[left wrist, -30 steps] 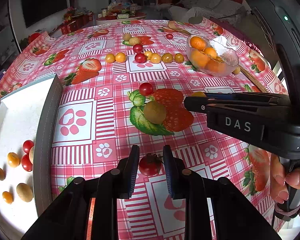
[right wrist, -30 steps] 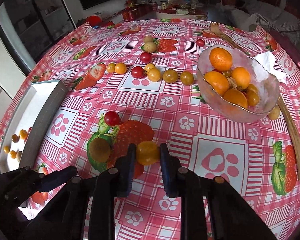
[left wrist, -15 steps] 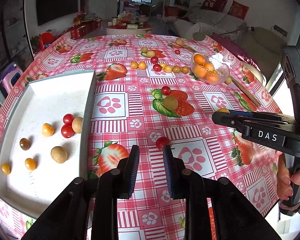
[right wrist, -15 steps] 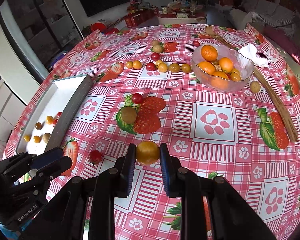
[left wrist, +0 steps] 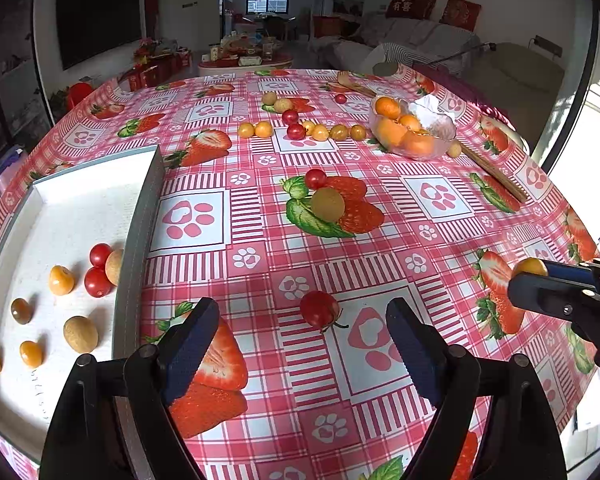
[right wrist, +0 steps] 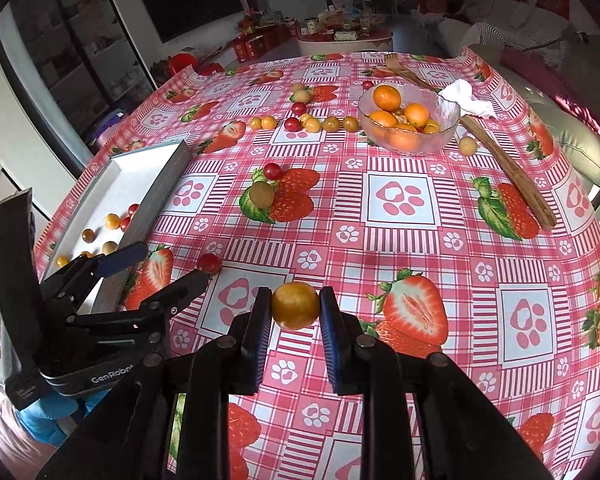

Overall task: Organize fruits
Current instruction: 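Carry both tomatoes into the white tray and open both tools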

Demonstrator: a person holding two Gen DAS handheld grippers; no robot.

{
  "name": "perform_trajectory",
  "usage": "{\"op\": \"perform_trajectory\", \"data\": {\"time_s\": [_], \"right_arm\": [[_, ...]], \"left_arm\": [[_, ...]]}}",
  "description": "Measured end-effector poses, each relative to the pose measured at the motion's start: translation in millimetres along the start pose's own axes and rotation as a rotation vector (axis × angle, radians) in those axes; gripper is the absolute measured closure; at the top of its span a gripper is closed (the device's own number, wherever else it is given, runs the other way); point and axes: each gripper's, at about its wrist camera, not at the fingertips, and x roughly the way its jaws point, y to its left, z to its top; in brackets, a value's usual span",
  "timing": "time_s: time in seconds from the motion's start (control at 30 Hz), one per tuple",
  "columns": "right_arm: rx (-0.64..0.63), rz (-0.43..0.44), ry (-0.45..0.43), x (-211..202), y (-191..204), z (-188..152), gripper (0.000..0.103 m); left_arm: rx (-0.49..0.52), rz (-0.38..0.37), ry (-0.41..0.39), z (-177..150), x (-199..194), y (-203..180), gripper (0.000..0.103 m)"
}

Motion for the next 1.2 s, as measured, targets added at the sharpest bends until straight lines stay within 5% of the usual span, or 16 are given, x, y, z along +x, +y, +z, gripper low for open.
{"op": "perform_trajectory", "data": {"time_s": [0.07, 0.23, 0.27, 0.43, 0.7, 0.97, 1.2], "right_arm": [[0.009, -0.006, -0.001, -2.7, -4.2, -5.4, 0.077], [0.048, 0.003, 0.004, -5.6, -12.2, -13.9, 0.077], [0.055, 0.006, 0.002, -6.5, -12.4, -14.6, 0.077], [0.065, 0.003, -0.010, -12.4, -5.6, -17.1, 0.077], [0.011, 0.021, -0.029, -23.5, 33.3, -15.1, 0.077], [-0.102, 0.059, -0.024, -20.5, 101.6, -6.5, 0.077], [-0.156, 0.130, 0.014, 5.9, 160.6, 6.1, 0.077]], "left_arm": [[-0.007, 0.002, 0.020, 1.1, 10.4, -1.1, 0.020], [0.019, 0.050, 0.043, -1.1, 21.7, -6.3, 0.065], [0.024, 0.039, 0.042, -1.4, 21.4, -6.7, 0.081], [-0.034, -0.036, 0.030, -8.7, 8.2, 4.8, 0.081], [-0.091, -0.050, -0.085, -23.2, -58.1, 42.8, 0.081], [-0.171, 0.051, -0.150, -43.4, -104.1, 109.9, 0.081], [-0.232, 0.151, -0.114, -60.3, -100.5, 165.0, 0.081]]}}
